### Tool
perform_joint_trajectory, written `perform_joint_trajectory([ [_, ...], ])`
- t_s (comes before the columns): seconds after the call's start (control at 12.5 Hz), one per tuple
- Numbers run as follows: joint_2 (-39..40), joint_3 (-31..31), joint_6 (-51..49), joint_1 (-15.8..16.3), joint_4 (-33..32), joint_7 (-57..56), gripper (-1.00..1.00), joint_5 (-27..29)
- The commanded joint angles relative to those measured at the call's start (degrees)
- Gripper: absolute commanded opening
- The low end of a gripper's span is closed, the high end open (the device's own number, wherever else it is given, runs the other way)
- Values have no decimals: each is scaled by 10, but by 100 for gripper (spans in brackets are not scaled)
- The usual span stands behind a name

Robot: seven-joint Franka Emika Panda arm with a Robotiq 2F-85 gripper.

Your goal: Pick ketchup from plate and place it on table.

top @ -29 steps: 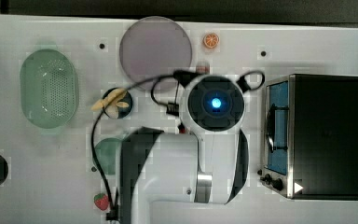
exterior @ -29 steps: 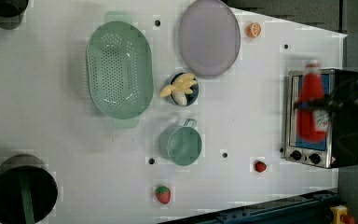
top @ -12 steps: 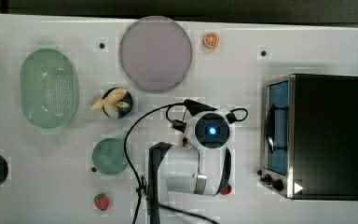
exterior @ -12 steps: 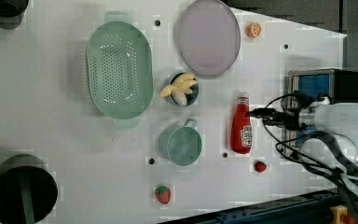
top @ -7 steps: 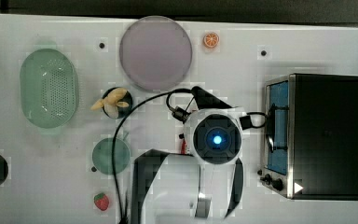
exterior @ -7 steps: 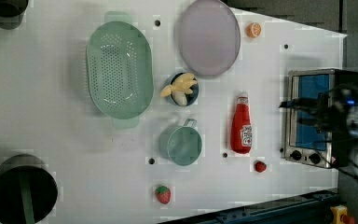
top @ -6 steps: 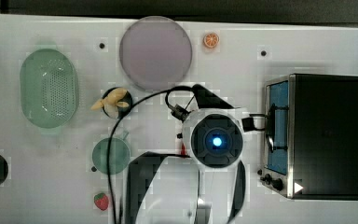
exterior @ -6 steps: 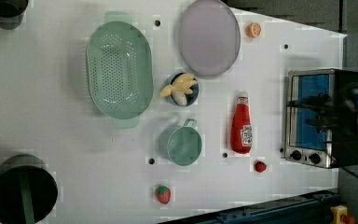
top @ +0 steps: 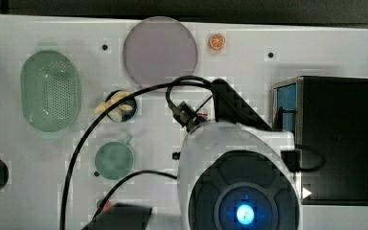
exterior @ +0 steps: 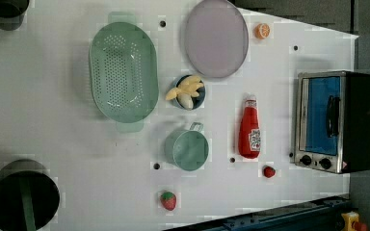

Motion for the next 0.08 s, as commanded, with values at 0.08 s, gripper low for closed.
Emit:
perform_joint_trajectory([
  [0.08, 28, 2, -46, 1, -4, 37, 100, 2],
])
